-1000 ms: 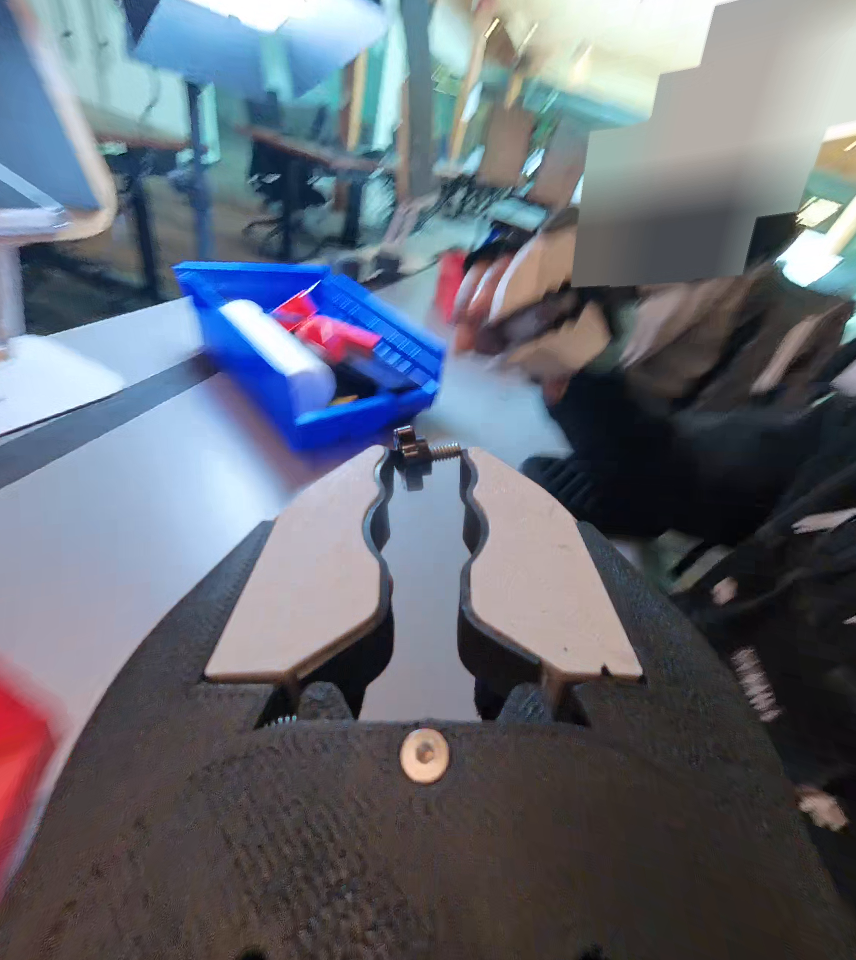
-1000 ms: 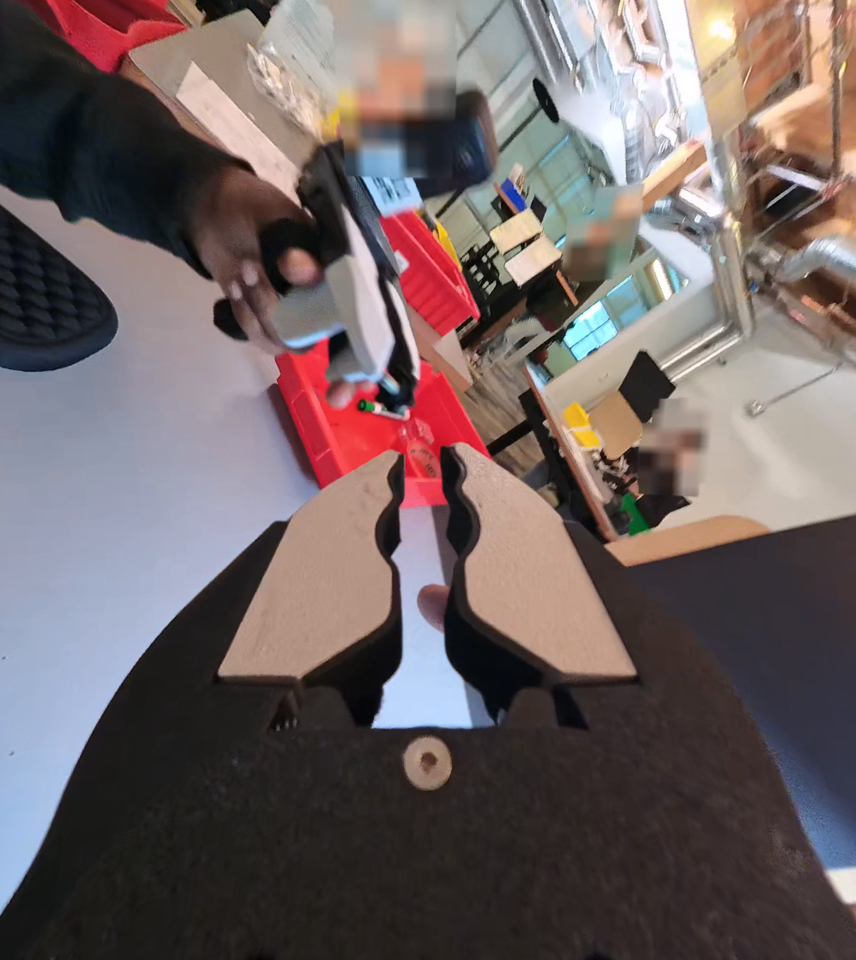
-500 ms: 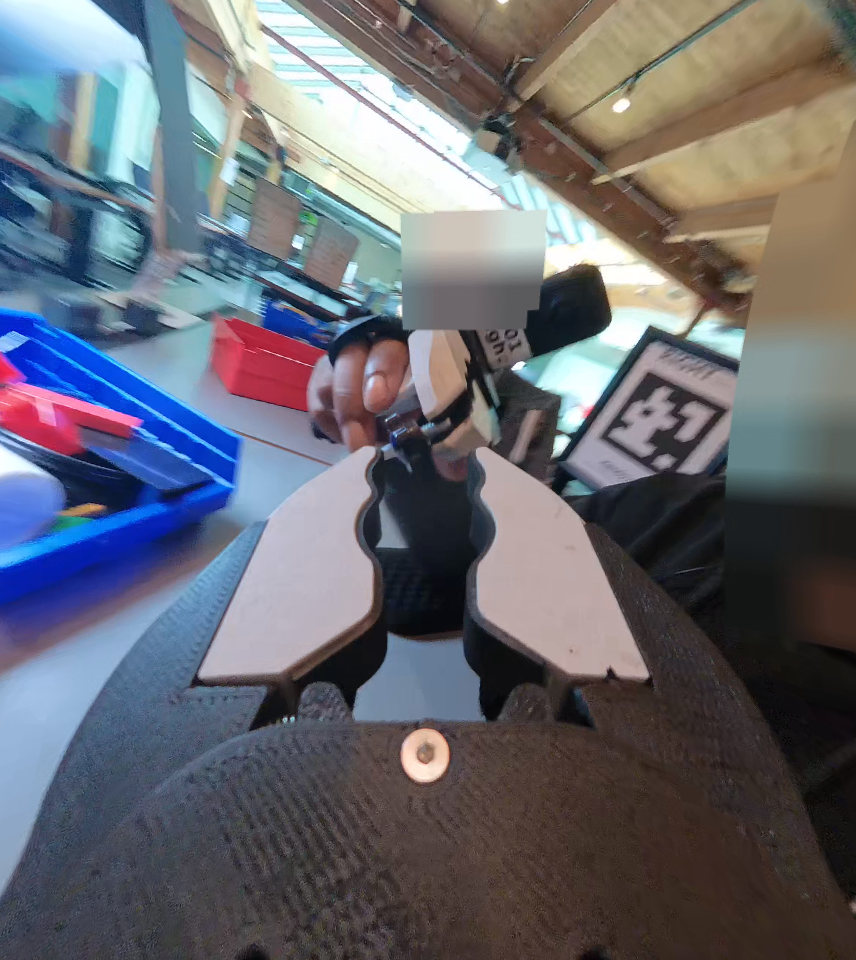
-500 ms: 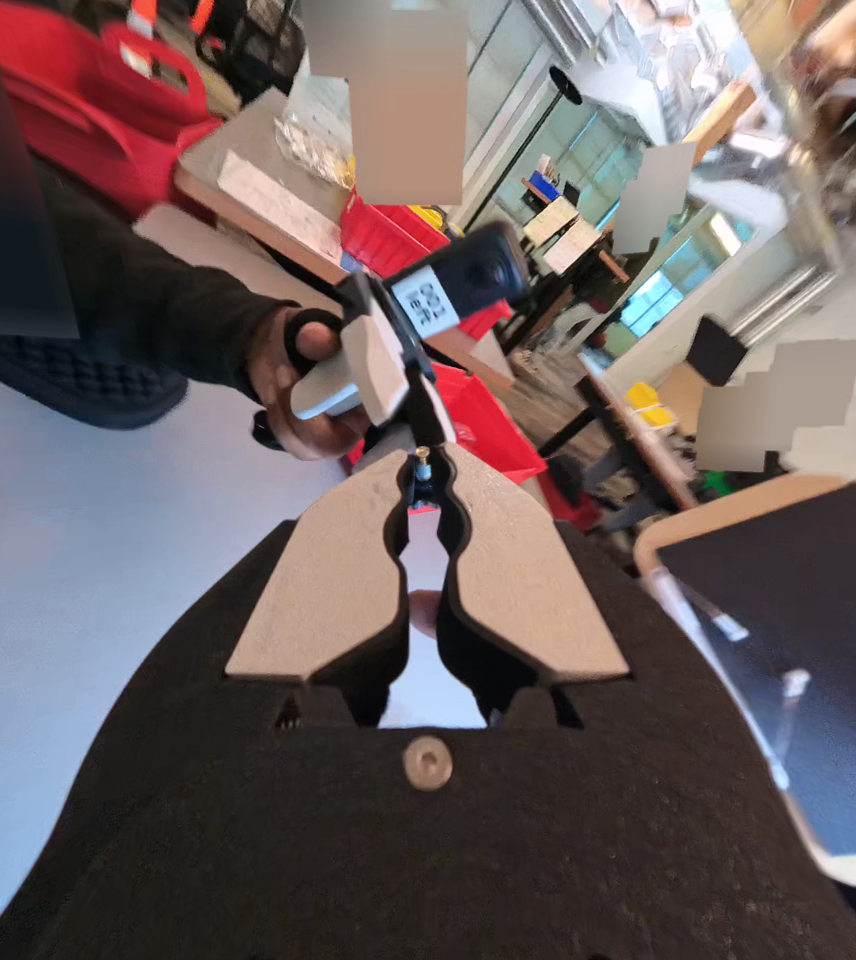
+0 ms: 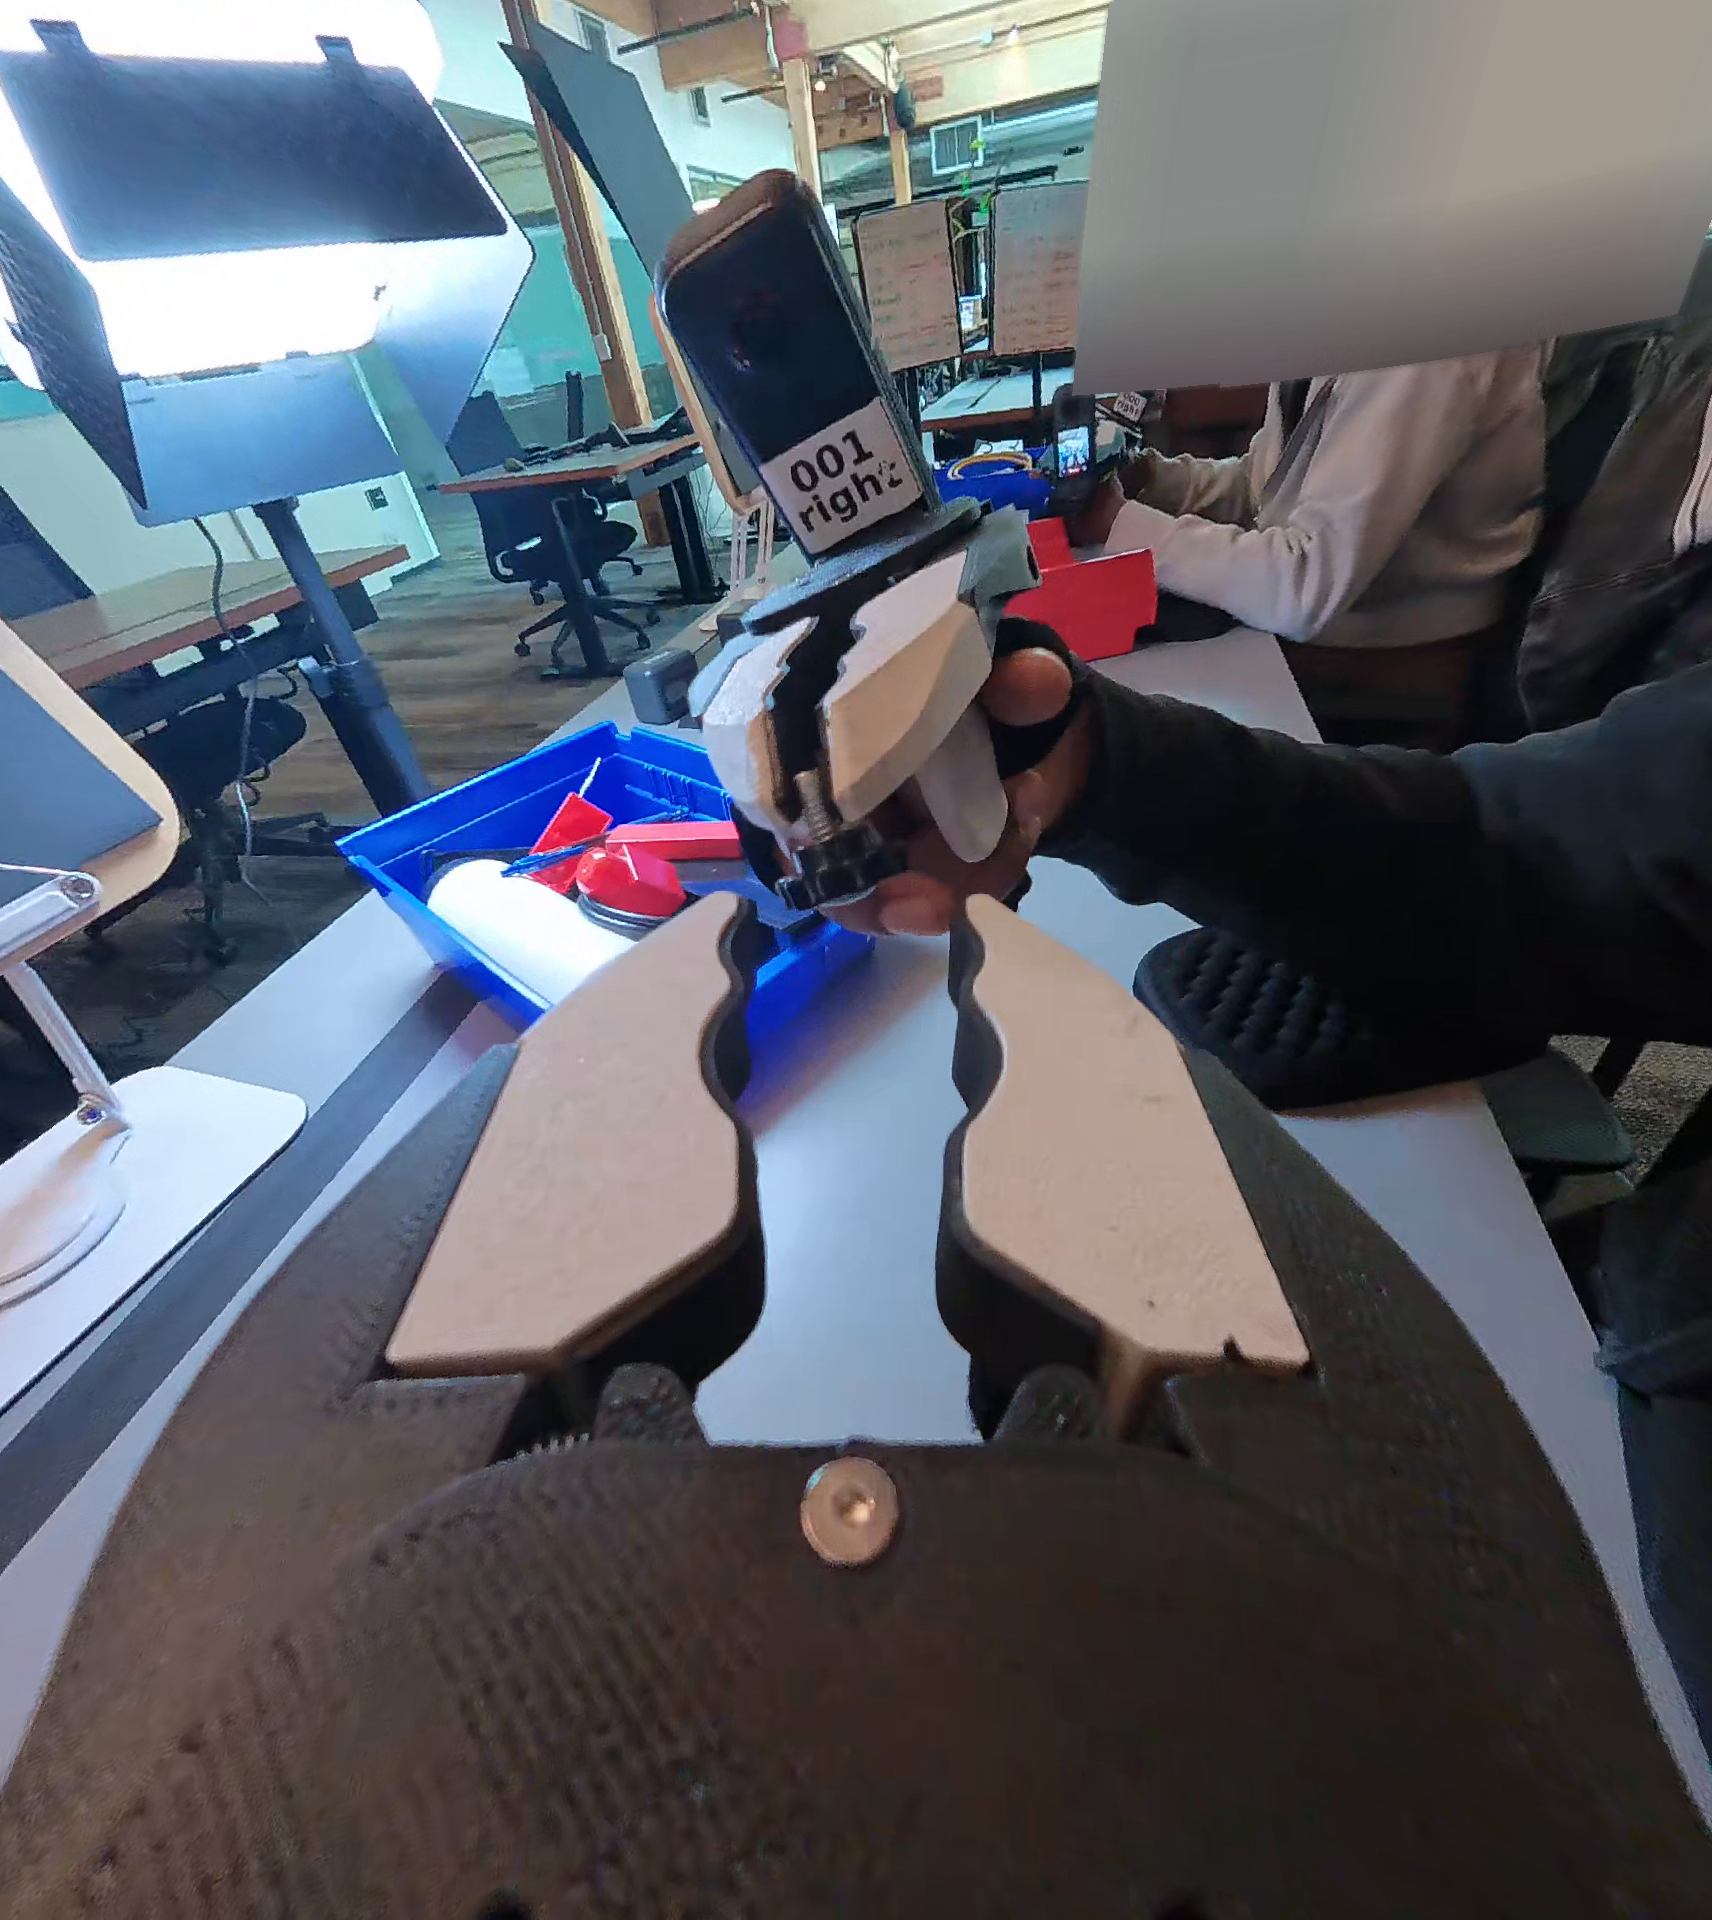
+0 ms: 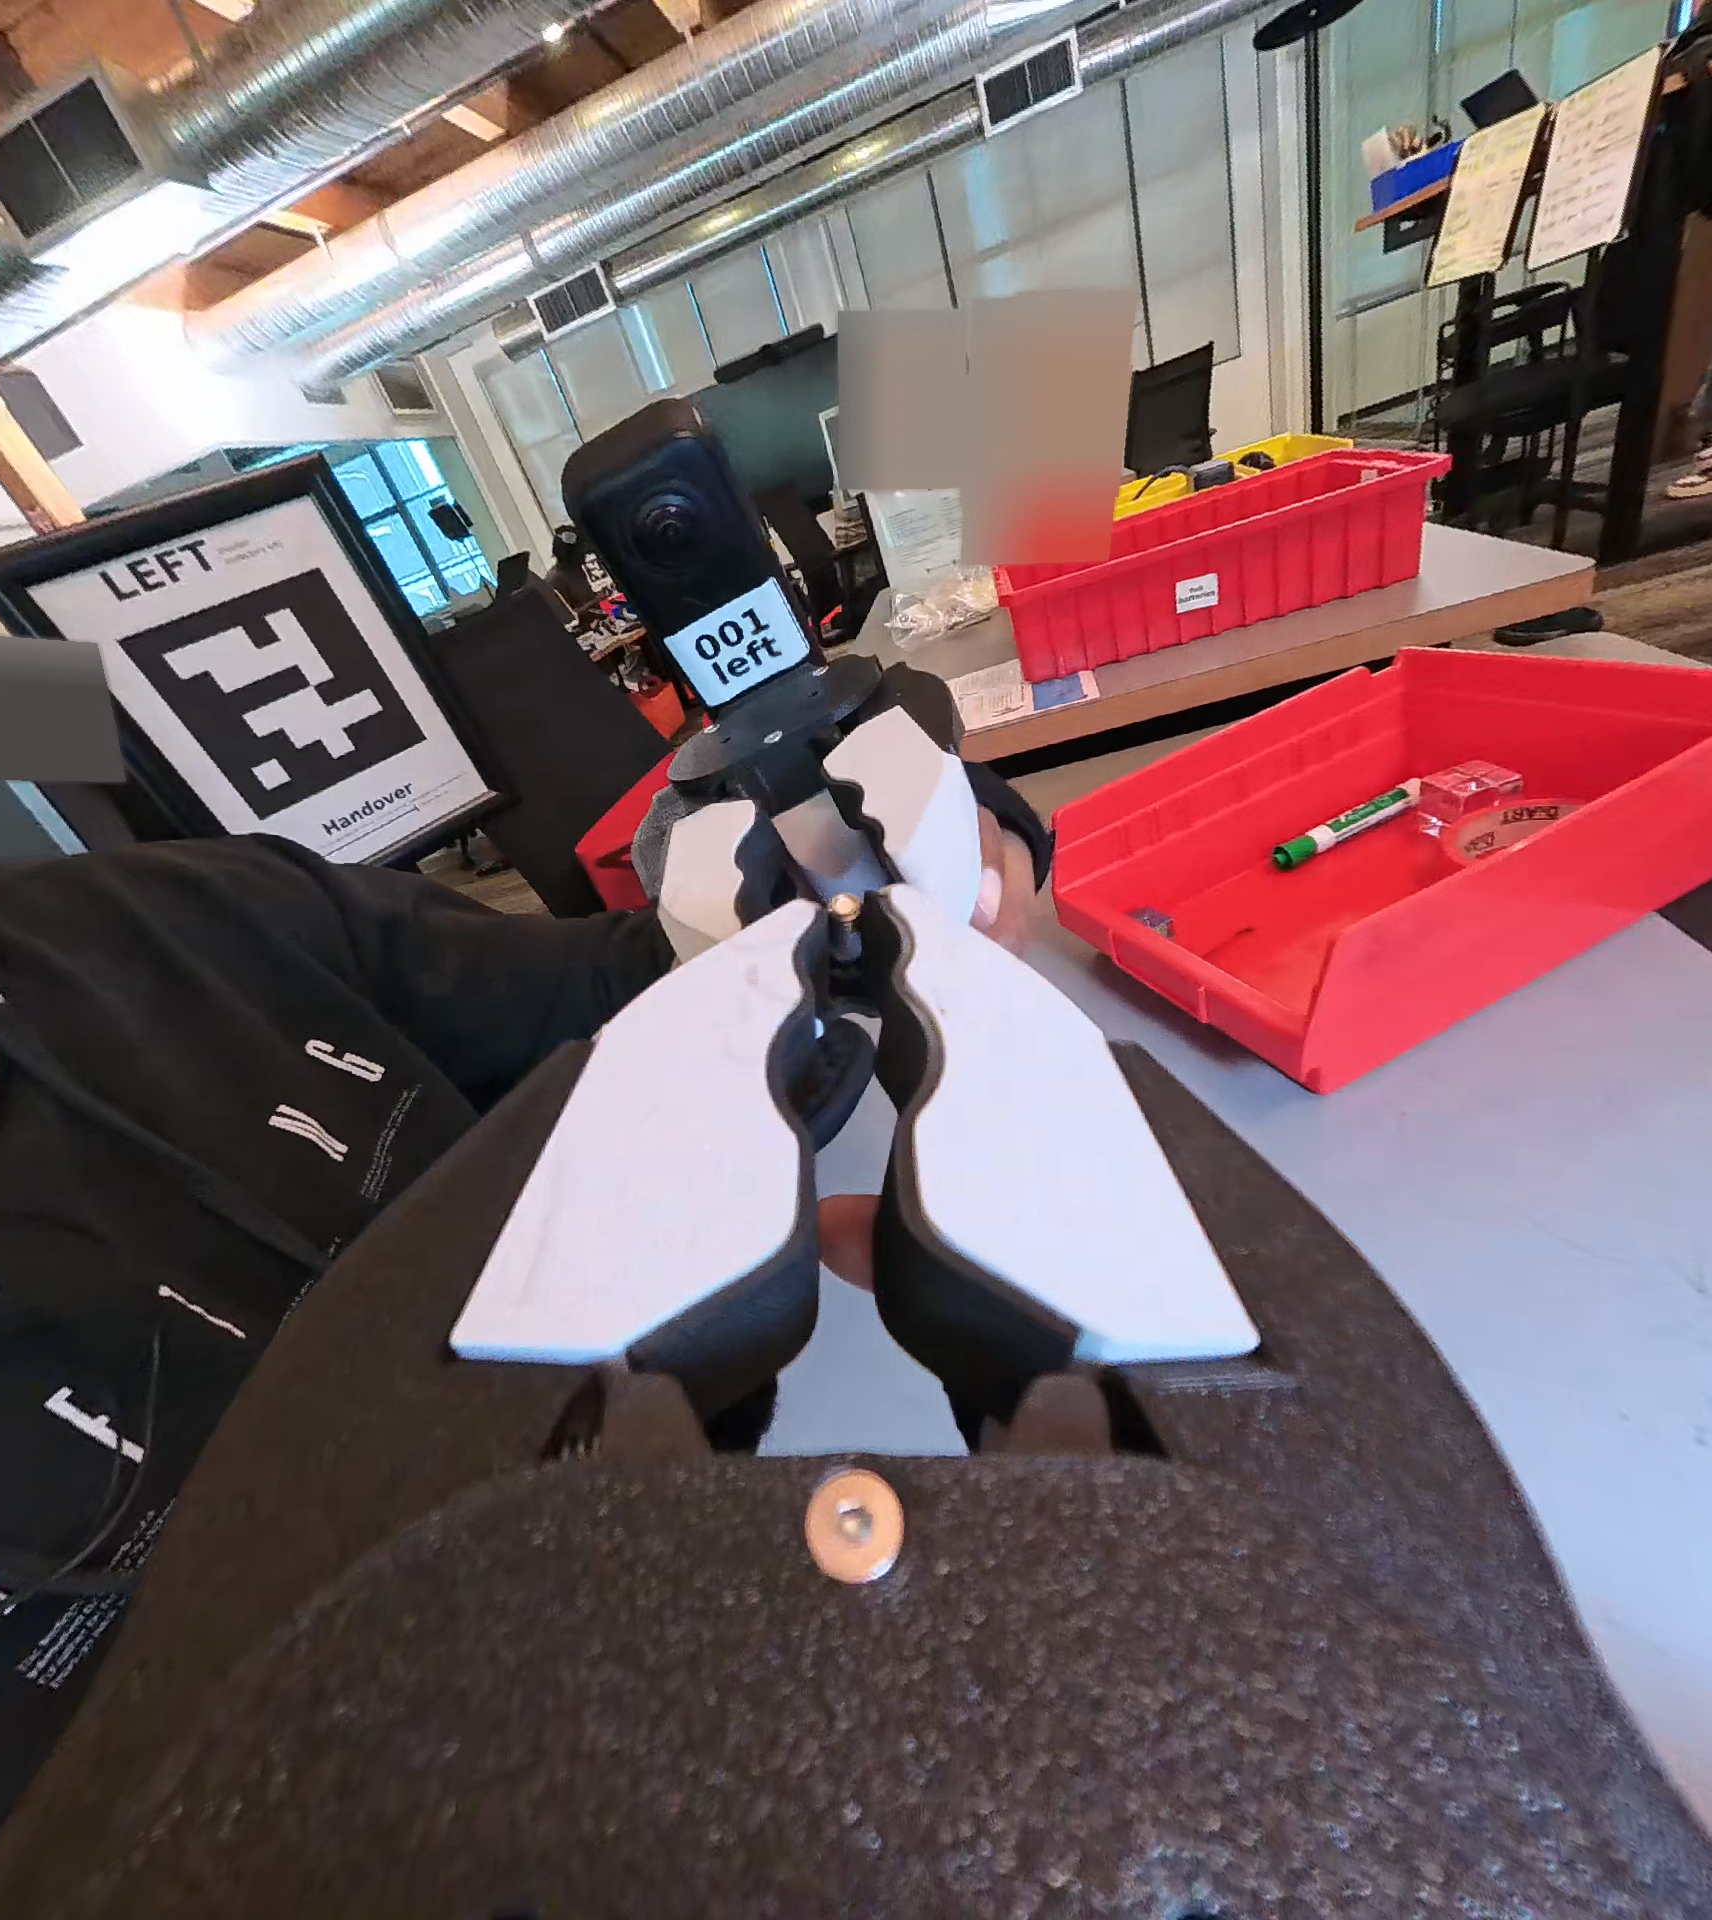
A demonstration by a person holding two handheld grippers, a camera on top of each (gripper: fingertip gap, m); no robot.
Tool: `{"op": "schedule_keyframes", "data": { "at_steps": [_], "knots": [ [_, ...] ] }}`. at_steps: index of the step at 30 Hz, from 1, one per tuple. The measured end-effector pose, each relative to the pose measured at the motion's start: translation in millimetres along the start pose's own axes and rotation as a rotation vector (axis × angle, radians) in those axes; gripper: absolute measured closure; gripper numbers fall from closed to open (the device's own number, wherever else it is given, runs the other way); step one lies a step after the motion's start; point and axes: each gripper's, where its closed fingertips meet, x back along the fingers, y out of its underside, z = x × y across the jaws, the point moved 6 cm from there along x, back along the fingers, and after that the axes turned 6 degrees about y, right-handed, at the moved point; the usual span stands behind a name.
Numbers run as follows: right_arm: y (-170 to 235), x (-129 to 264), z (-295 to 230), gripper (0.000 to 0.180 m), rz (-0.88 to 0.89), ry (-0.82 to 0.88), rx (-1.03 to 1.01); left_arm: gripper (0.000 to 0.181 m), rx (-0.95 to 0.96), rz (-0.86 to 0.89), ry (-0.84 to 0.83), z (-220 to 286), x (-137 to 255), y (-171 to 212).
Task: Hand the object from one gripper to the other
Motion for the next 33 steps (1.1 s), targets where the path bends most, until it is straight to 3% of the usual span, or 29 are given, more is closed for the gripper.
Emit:
{"op": "schedule_keyframes", "data": {
  "at_steps": [14, 16, 21, 23, 27, 33],
  "knots": [
    [-2, 4, 8, 0.174, 0.03, 0.037, 0.001, 0.175, 0.028, 0.042, -0.08, -9, -1, 3],
    [-6, 14, 20, 0.174, 0.025, 0.166, 0.048, 0.174, 0.016, 0.033, -0.121, -15, 4, 4],
    [1, 92, 102, 0.174, -0.228, 0.994, 0.305, 0.178, 0.059, 0.033, -0.282, -52, 37, 8],
    [19, 121, 131, 0.173, -0.378, 1.168, 0.289, 0.181, 0.093, 0.049, -0.349, -68, 55, 11],
    [57, 137, 163, 0.173, -0.529, 1.201, 0.126, 0.18, 0.143, 0.023, -0.509, -100, 92, 24],
    [89, 133, 170, 0.173, -0.763, 1.14, 0.078, 0.163, 0.166, -0.128, -0.777, -138, 148, 51]
  ]
}}
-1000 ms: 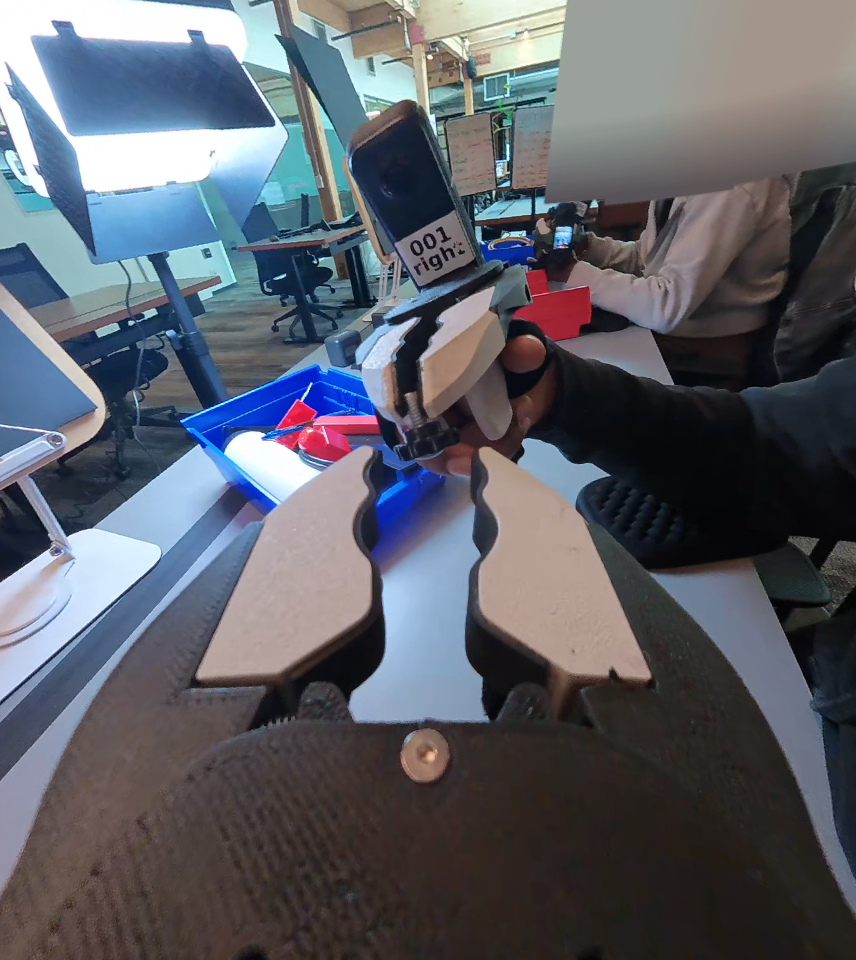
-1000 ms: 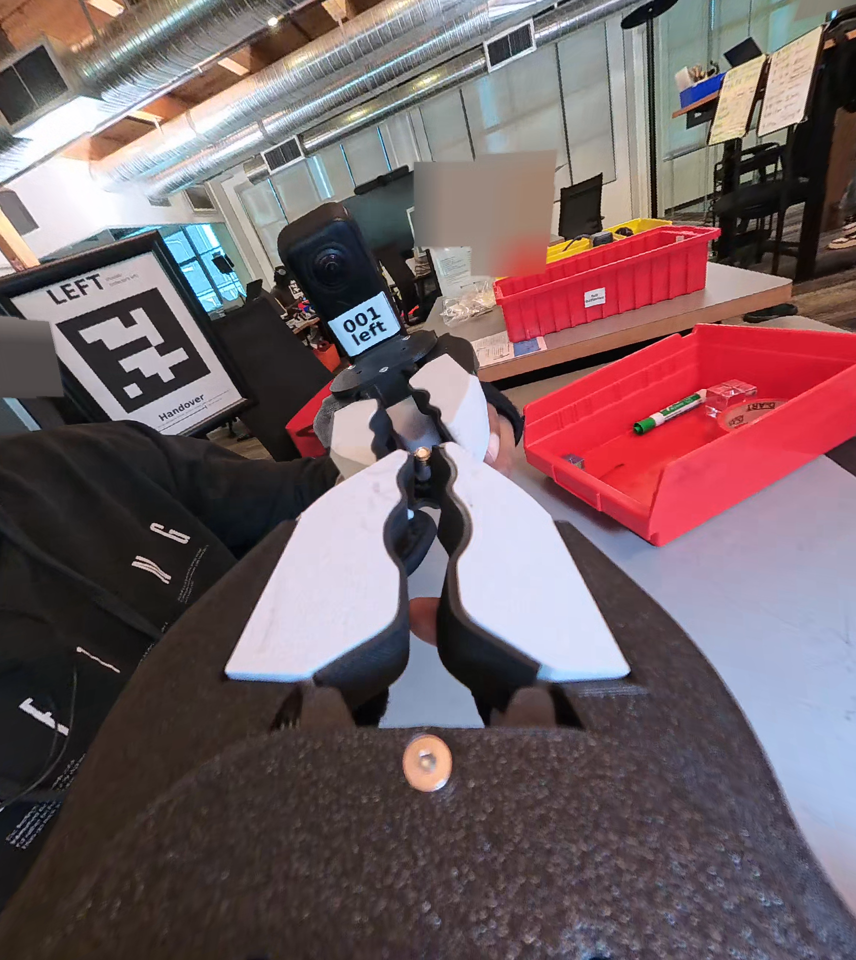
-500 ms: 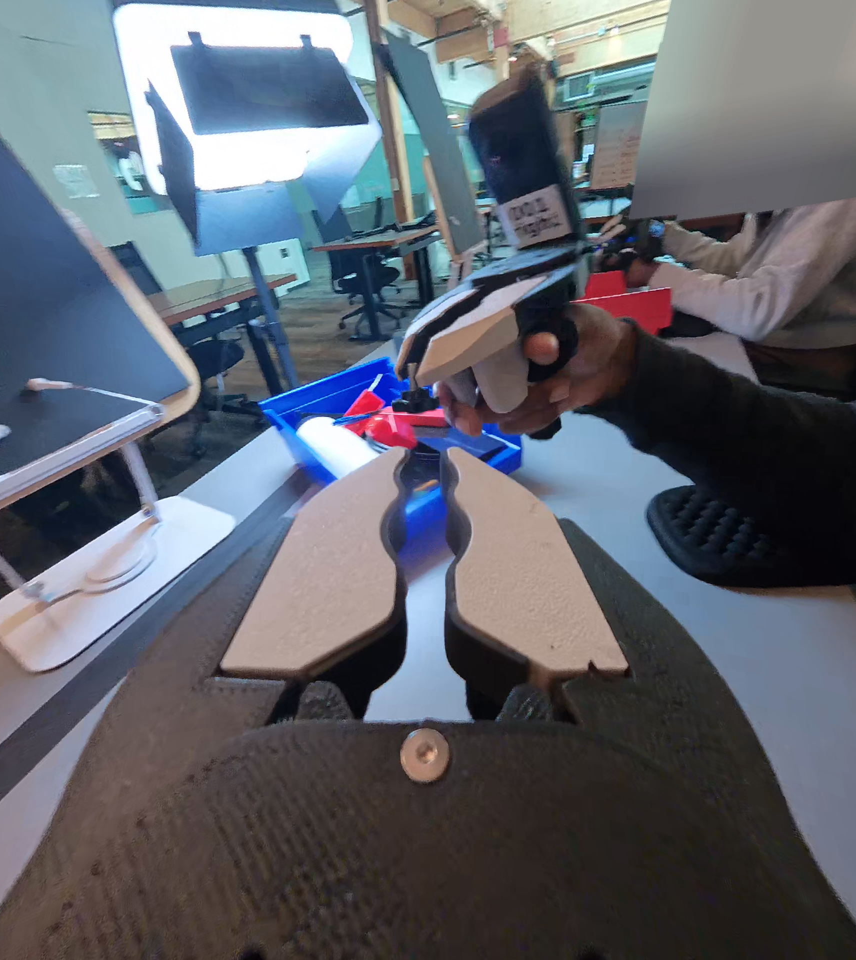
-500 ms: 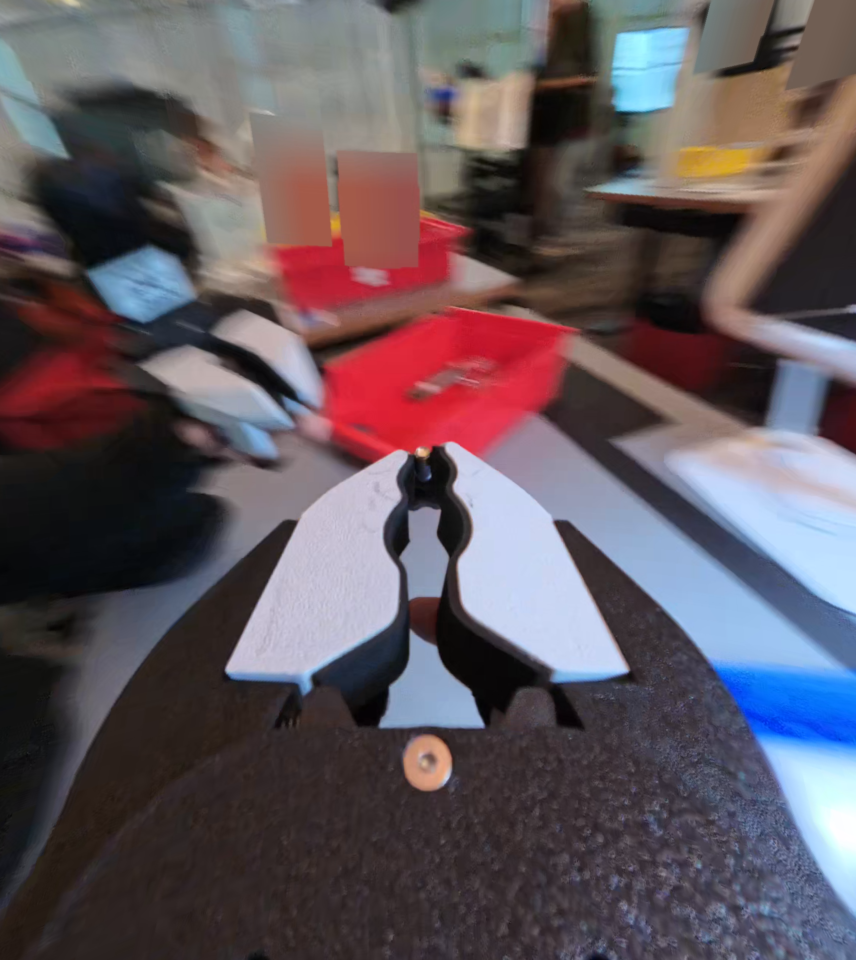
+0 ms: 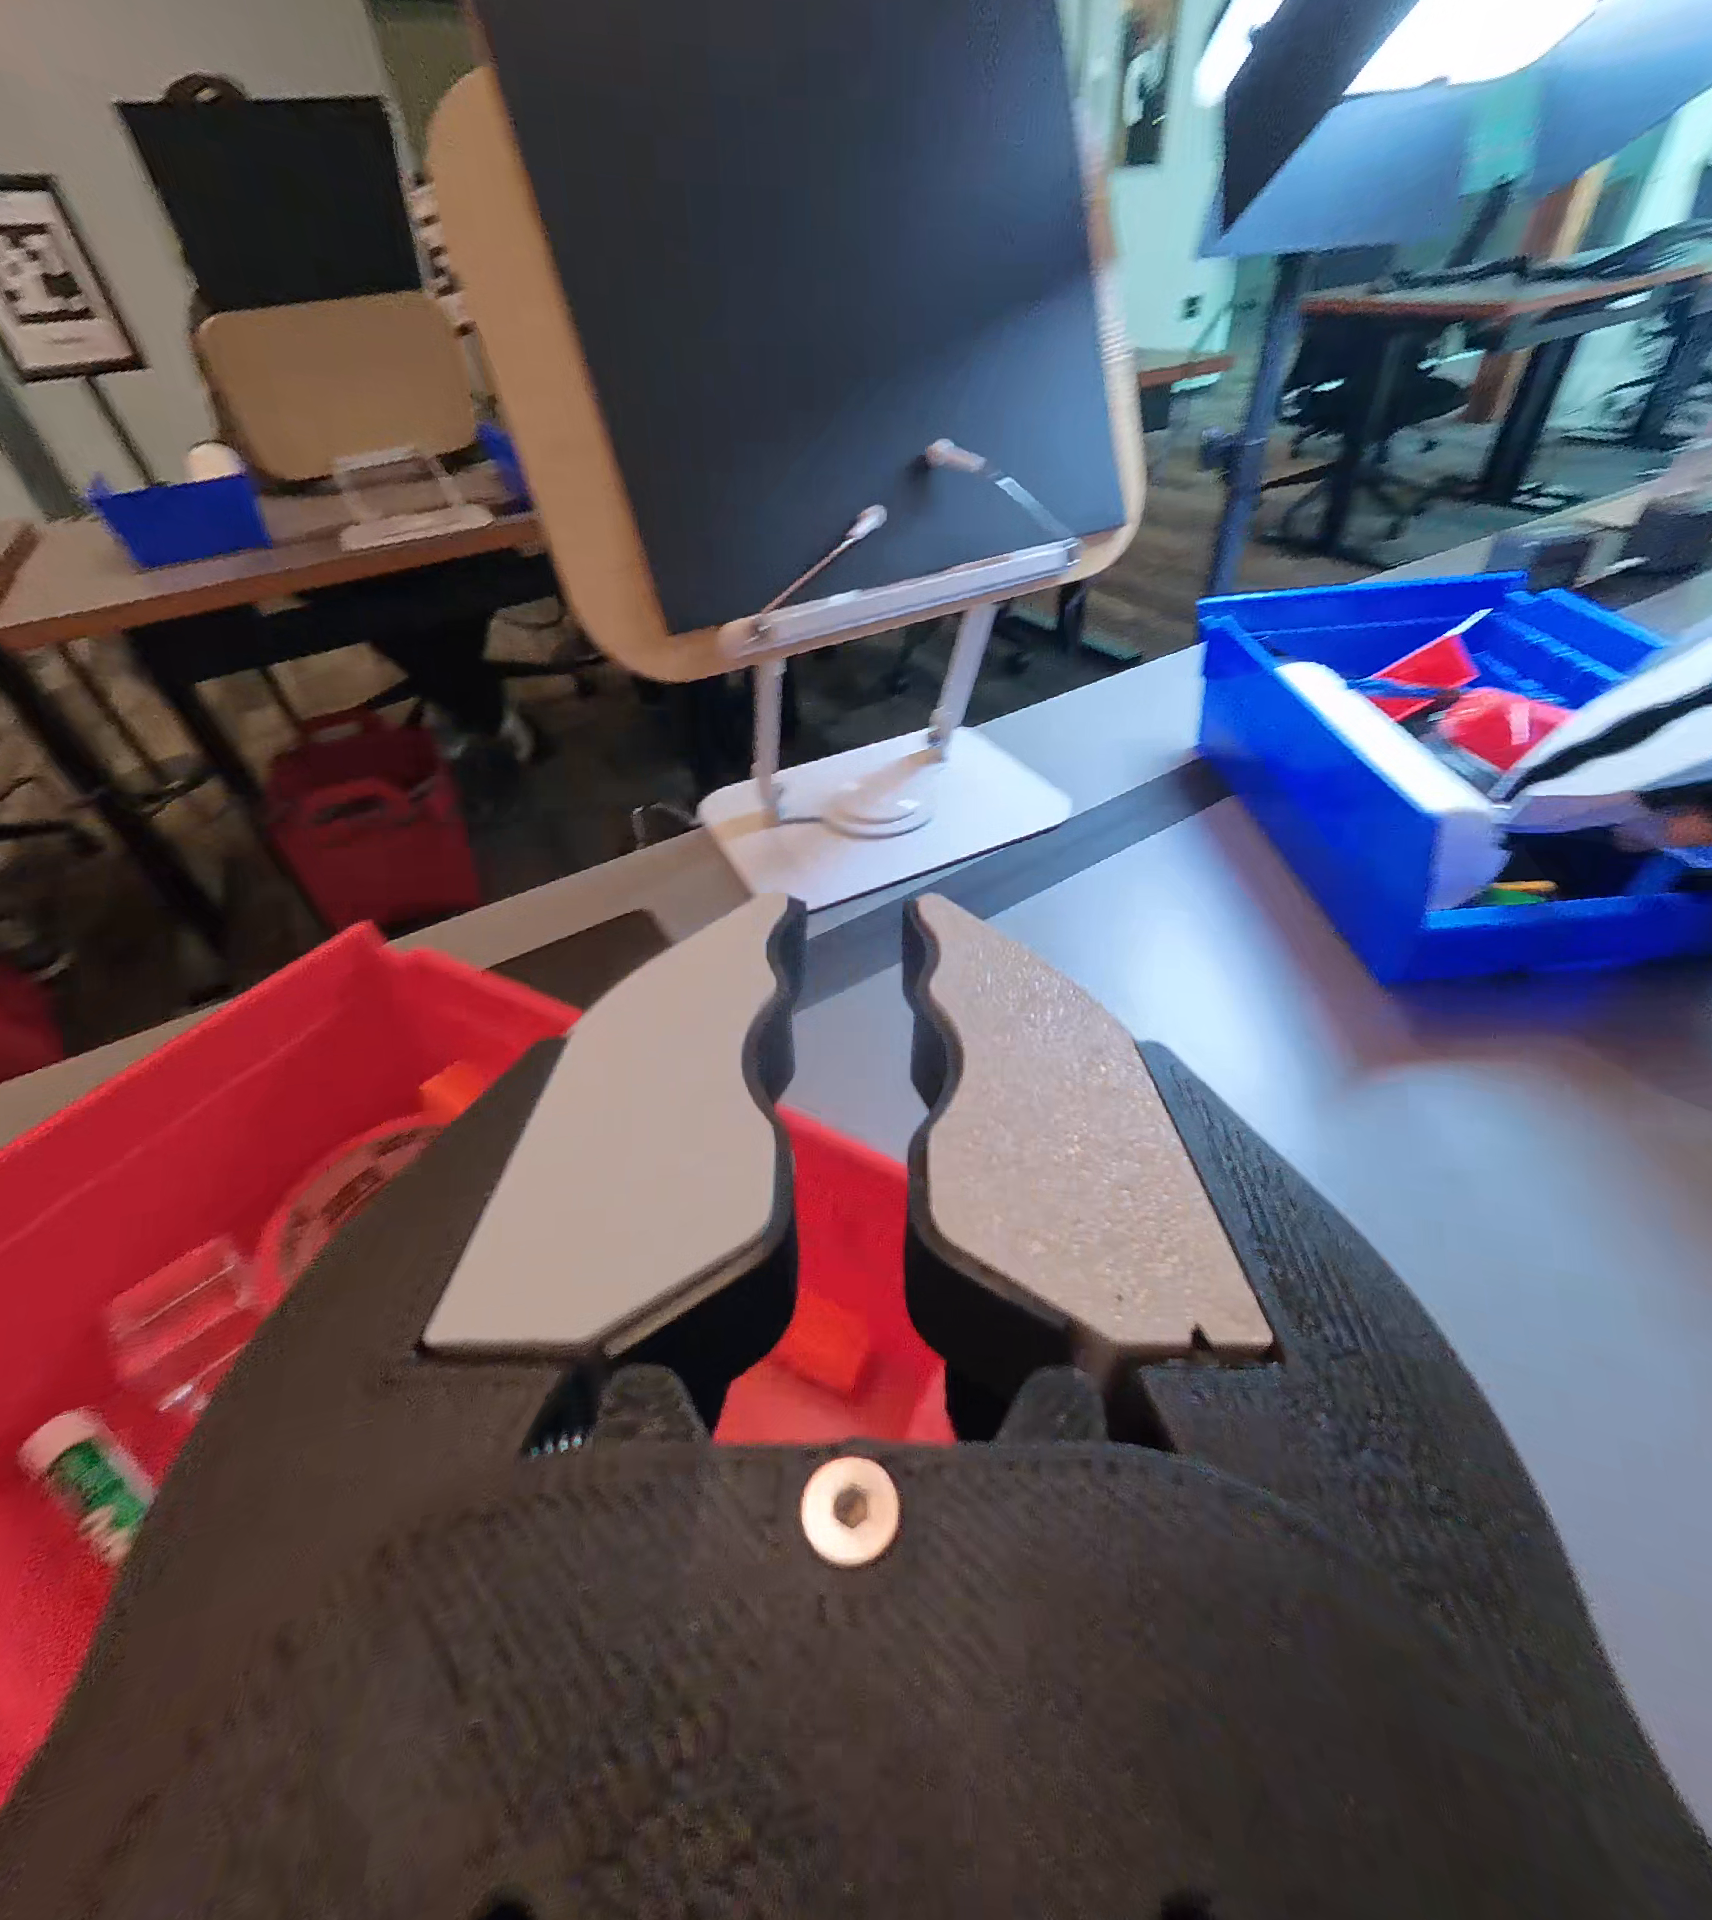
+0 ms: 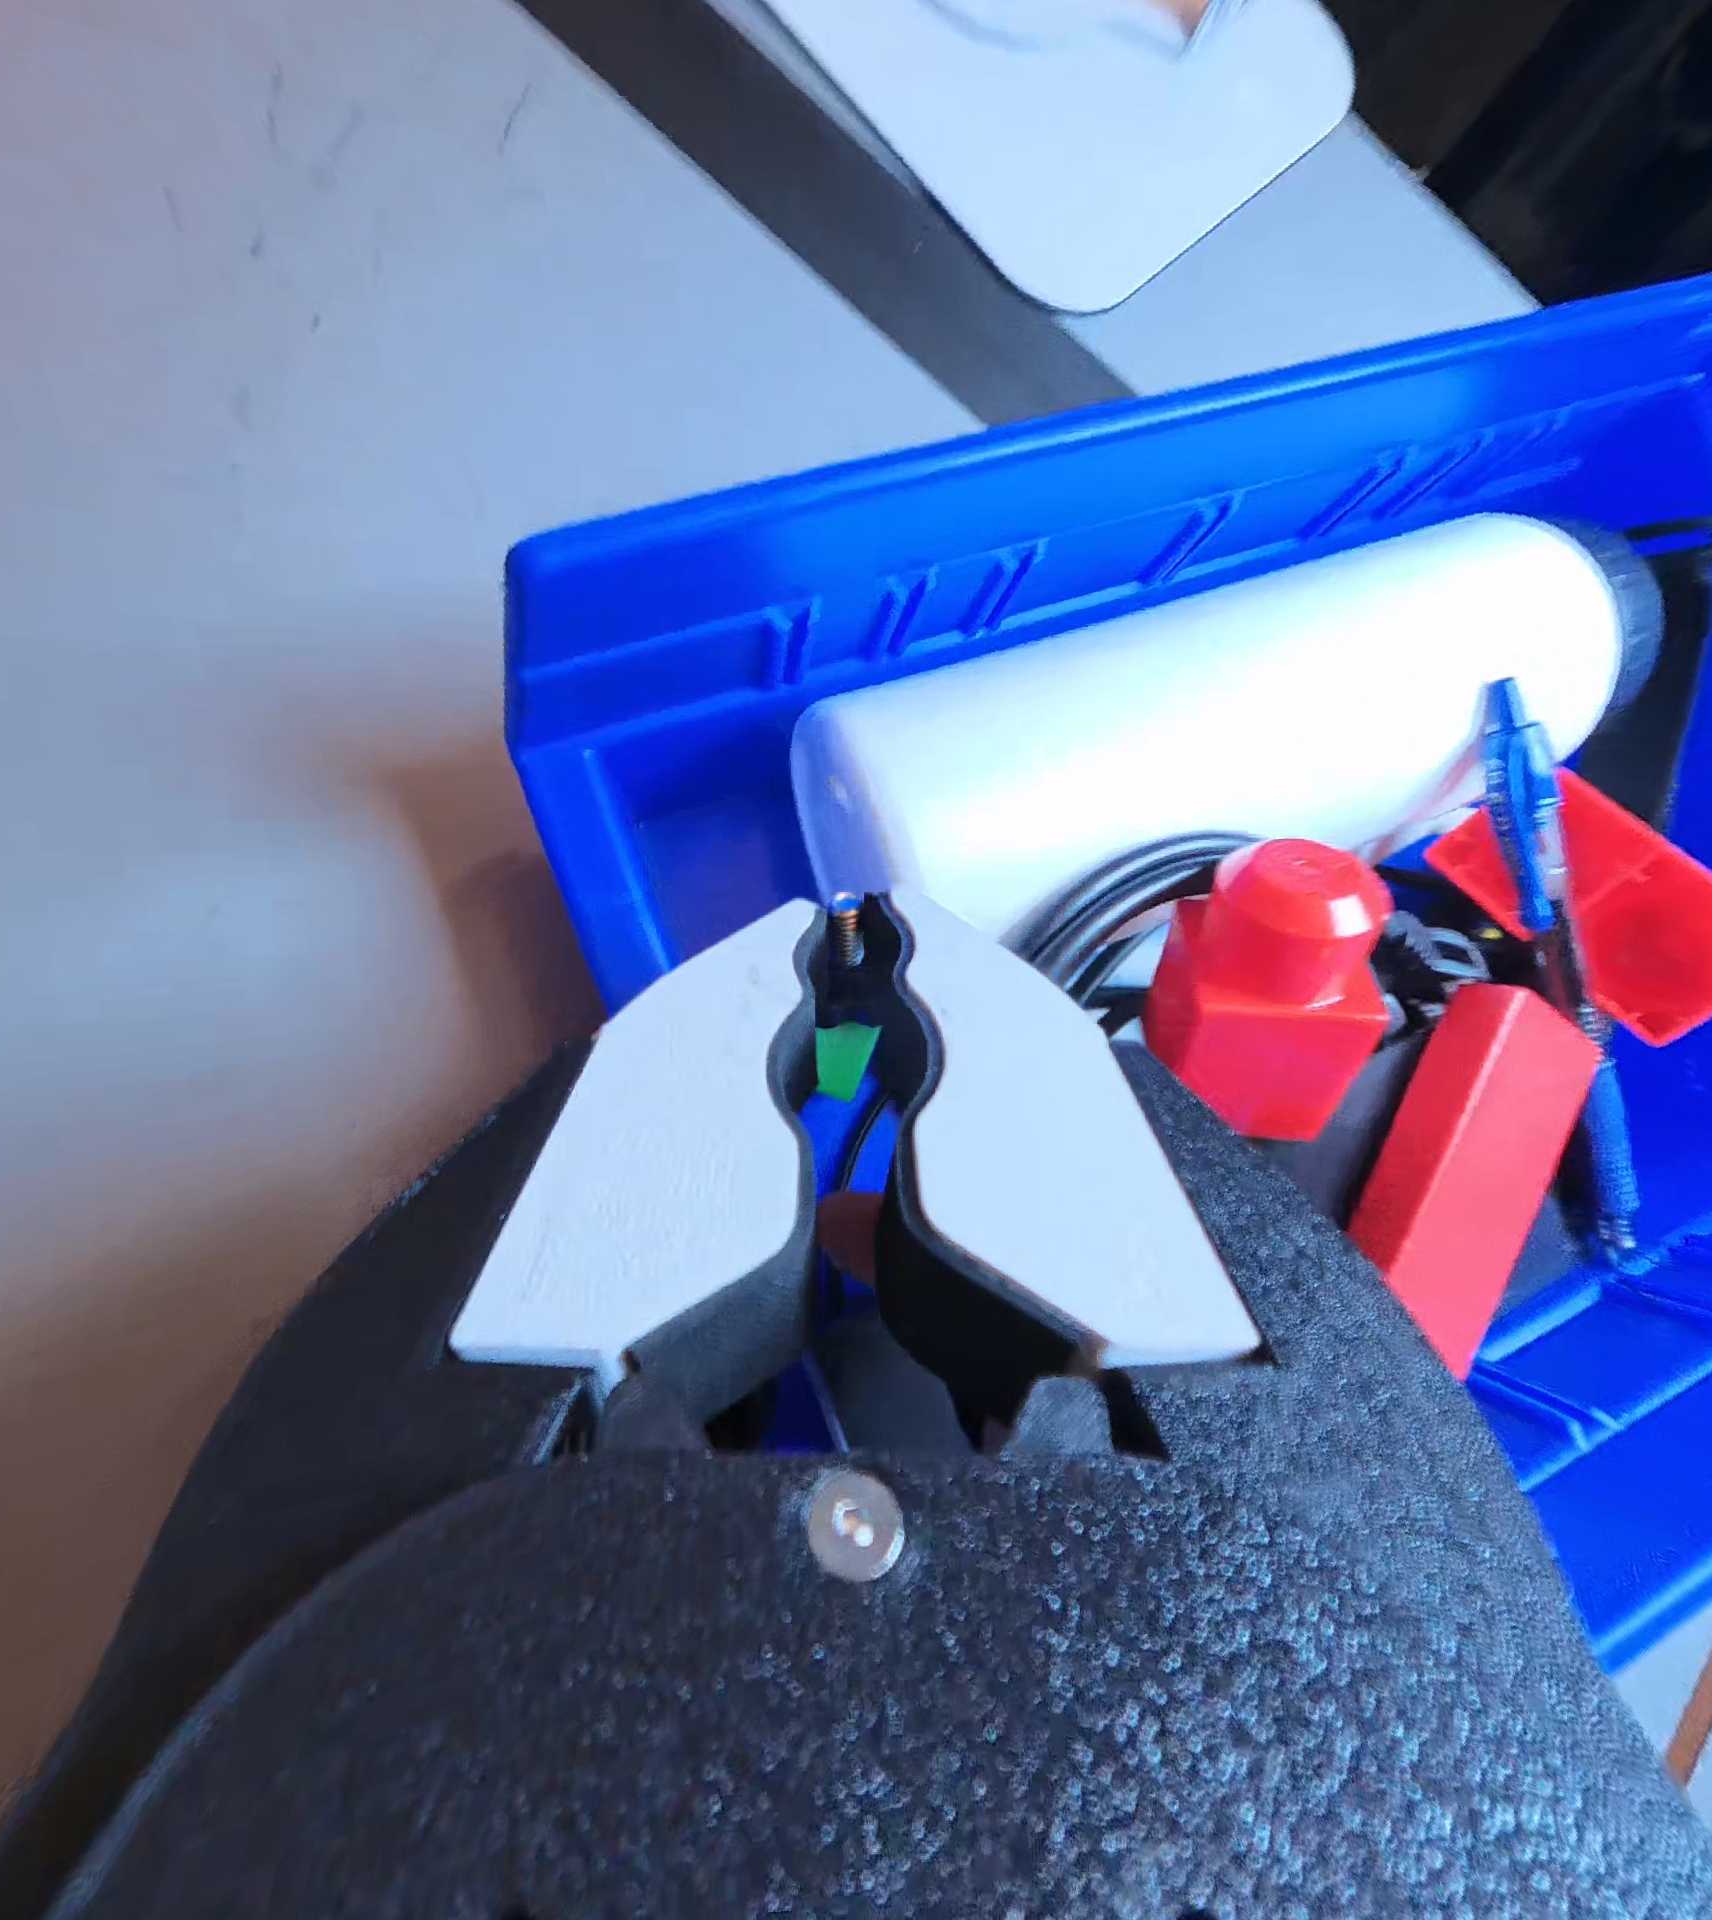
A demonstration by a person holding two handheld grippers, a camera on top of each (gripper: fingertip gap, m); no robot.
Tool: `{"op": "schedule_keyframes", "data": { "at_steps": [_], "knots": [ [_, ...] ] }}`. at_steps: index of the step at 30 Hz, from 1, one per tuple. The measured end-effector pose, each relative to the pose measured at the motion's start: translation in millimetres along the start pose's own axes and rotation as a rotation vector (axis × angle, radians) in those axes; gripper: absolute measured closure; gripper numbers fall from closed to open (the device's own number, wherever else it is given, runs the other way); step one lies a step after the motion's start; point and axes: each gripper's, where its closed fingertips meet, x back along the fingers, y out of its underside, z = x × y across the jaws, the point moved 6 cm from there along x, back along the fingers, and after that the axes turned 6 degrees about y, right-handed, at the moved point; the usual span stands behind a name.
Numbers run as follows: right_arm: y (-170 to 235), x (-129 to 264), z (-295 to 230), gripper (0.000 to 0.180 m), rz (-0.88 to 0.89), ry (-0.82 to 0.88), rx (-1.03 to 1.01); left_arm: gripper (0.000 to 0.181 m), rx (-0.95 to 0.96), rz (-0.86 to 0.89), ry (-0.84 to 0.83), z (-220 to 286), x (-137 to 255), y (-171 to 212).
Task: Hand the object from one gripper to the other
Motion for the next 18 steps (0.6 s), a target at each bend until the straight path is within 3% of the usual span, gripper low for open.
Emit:
{"op": "schedule_keyframes", "data": {
  "at_steps": [4, 7, 13, 18],
  "knots": [
    [5, -4, 0, 0.17, -0.043, 0.022, 0.035, 0.158, 0.001, -0.081, -0.102, -30, 12, 10],
    [-4, 8, 3, 0.159, 0.031, 0.011, 0.023, 0.155, -0.015, -0.146, -0.174, -47, 21, 18],
    [-37, 60, 10, 0.148, 0.346, 0.025, -0.019, 0.152, 0.01, -0.285, -0.2, -66, 24, 38],
    [-58, 101, 7, 0.145, 0.607, 0.012, -0.036, 0.151, -0.031, -0.415, -0.133, -72, 1, 57]
  ]
}}
